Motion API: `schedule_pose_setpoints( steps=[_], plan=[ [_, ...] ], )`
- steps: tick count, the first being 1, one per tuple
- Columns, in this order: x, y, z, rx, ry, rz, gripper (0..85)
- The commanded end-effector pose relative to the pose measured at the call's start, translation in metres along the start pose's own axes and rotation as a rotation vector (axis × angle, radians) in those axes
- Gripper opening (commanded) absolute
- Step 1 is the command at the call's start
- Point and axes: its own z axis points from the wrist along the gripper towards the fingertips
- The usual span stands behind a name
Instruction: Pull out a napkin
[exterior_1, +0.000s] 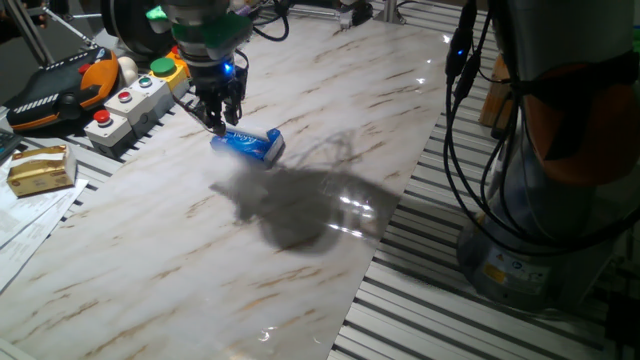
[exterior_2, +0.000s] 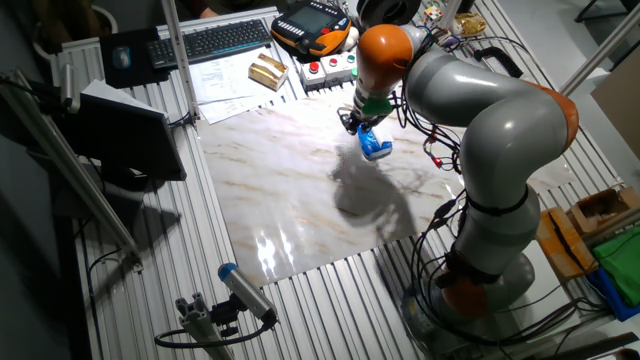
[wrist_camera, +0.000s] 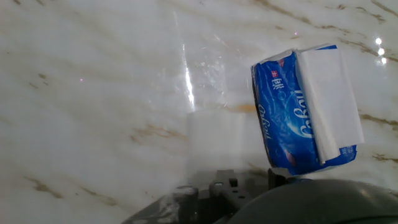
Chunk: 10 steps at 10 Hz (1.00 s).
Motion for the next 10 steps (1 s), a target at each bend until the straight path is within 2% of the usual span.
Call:
schedule_pose_setpoints(
  steps=[1, 4, 5, 7, 8, 10],
  plan=[
    [0.0, 0.0, 0.0, 0.001, 0.0, 0.0, 35.3],
    [-0.003, -0.008, -0.007, 0.004, 0.009, -0.006, 33.0],
    [-0.006, -0.016, -0.013, 0.005, 0.016, -0.018, 31.7],
    [-0.012, -0.037, -0.03, 0.01, 0.03, -0.048, 23.0],
    [-0.013, -0.044, -0.035, 0.019, 0.029, -0.057, 18.0],
    [-0.012, -0.057, -0.044, 0.021, 0.035, -0.076, 13.7]
  ],
)
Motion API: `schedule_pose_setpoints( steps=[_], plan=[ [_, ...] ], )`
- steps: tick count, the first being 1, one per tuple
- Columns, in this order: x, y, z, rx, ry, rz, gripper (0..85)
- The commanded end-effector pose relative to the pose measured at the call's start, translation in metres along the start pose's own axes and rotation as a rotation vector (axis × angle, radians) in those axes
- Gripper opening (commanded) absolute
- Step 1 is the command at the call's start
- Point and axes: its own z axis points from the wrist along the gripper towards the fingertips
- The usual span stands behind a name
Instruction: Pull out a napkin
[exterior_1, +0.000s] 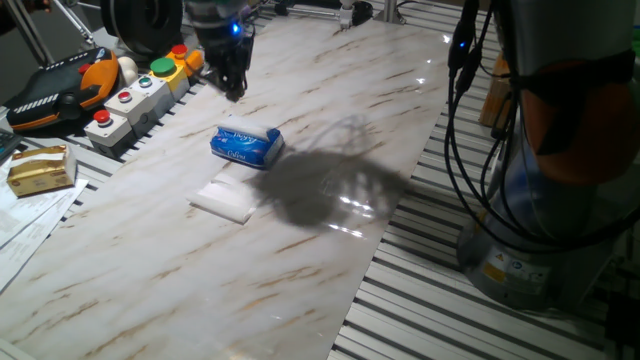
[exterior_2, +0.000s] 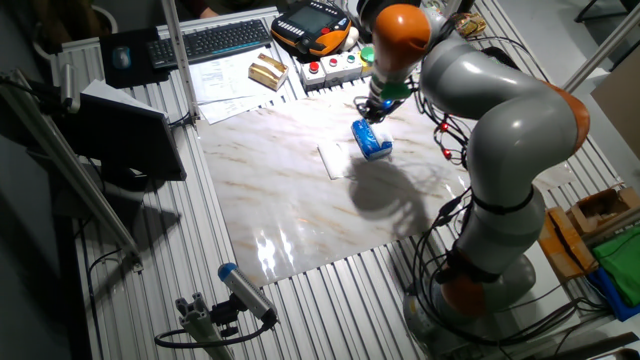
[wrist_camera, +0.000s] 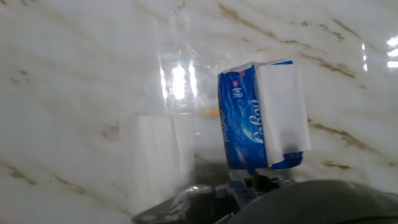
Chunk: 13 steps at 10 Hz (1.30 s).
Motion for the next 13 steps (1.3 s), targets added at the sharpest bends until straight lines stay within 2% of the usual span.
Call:
schedule_pose_setpoints(
  steps=[1, 3, 6, 8, 10, 13],
  plan=[
    [0.001, -0.007, -0.004, -0.004, 0.001, -0.002, 10.7],
    [0.002, -0.014, -0.009, 0.01, 0.003, -0.01, 0.7],
    [0.006, -0.018, -0.011, 0.003, 0.017, -0.009, 0.7],
    [0.01, -0.019, -0.016, -0.02, 0.033, -0.001, 0.7],
    [0.011, -0.021, -0.02, -0.02, 0.04, -0.007, 0.7],
    [0.013, -0.019, -0.021, -0.038, 0.054, -0.025, 0.7]
  ],
)
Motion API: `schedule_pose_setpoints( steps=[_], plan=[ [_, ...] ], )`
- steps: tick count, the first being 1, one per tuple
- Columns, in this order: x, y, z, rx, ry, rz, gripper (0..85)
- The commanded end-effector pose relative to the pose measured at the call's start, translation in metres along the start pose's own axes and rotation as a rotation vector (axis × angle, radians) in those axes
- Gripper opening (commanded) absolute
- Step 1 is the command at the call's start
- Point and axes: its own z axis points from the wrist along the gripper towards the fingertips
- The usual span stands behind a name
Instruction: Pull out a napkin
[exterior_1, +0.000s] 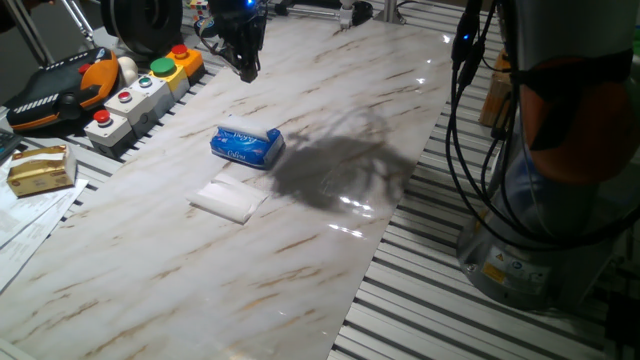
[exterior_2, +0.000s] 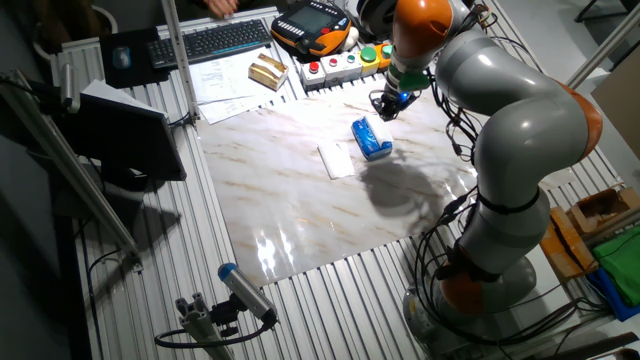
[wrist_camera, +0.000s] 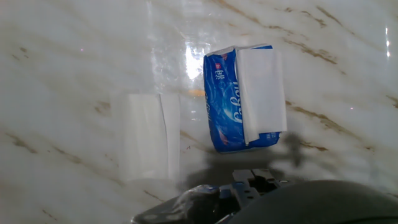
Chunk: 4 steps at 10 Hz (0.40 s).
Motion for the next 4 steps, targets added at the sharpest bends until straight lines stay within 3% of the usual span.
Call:
schedule_pose_setpoints(
  steps=[1, 4],
  plan=[
    [-0.0002, -0.0005, 0.0002, 0.001, 0.0, -0.005, 0.7],
    [0.0002, -0.0013, -0.0001, 0.011, -0.002, -0.003, 0.7]
  ],
)
